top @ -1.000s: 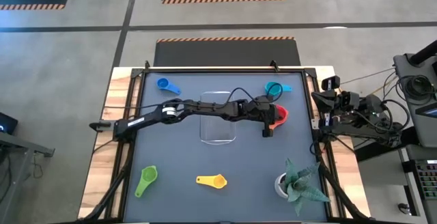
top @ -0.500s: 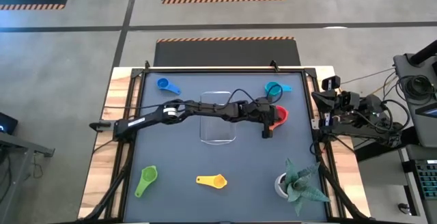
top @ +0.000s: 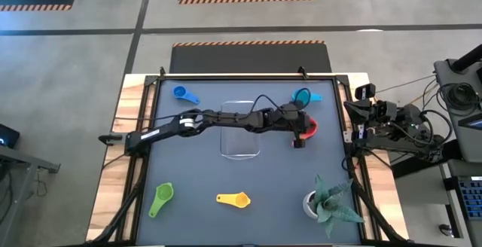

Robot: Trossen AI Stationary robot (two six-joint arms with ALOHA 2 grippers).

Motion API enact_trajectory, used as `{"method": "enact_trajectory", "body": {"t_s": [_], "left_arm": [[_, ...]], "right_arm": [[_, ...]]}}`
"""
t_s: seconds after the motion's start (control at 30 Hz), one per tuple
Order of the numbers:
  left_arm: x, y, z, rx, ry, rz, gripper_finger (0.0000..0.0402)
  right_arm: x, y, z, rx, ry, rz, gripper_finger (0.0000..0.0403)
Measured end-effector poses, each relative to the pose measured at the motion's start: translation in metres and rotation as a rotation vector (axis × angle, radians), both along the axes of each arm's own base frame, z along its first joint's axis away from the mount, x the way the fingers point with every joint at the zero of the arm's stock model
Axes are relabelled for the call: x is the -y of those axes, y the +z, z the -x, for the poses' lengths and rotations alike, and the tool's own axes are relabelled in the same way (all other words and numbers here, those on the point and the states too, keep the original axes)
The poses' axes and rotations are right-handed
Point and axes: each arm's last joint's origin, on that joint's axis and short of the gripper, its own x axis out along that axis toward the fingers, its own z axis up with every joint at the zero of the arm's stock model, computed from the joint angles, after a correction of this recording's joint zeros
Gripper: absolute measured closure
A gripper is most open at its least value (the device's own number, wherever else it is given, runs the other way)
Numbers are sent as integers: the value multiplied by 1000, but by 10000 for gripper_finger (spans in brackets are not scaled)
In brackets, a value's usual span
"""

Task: Nest measuring cups in basket
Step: Stack the red measuring cup on top of the orange measuring cup

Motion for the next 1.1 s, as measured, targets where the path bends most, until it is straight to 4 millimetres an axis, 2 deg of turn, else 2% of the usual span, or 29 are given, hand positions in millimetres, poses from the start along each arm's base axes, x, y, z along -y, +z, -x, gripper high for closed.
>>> {"method": "enact_trajectory", "body": {"t_s": [0.13, 0.3, 0.4, 0.77, 0.93, 1.1], "left_arm": [[-10, -1, 0, 23, 21, -14, 401], [-19, -27, -1, -27, 49, 36, 402], [-18, -32, -1, -42, 49, 44, 401], [-16, -21, -3, -11, 48, 85, 401], [-15, -5, -1, -131, 32, 59, 401], [-22, 18, 17, -264, 59, -14, 402]], "right_arm": [[0, 0, 0, 0, 0, 1, 394], [0, 0, 0, -1, -2, 4, 394], [0, 0, 0, -1, -3, 5, 394], [0, 0, 0, -1, -3, 5, 394], [0, 0, 0, -5, -3, 4, 394], [0, -1, 0, -8, -3, 4, 394]]}}
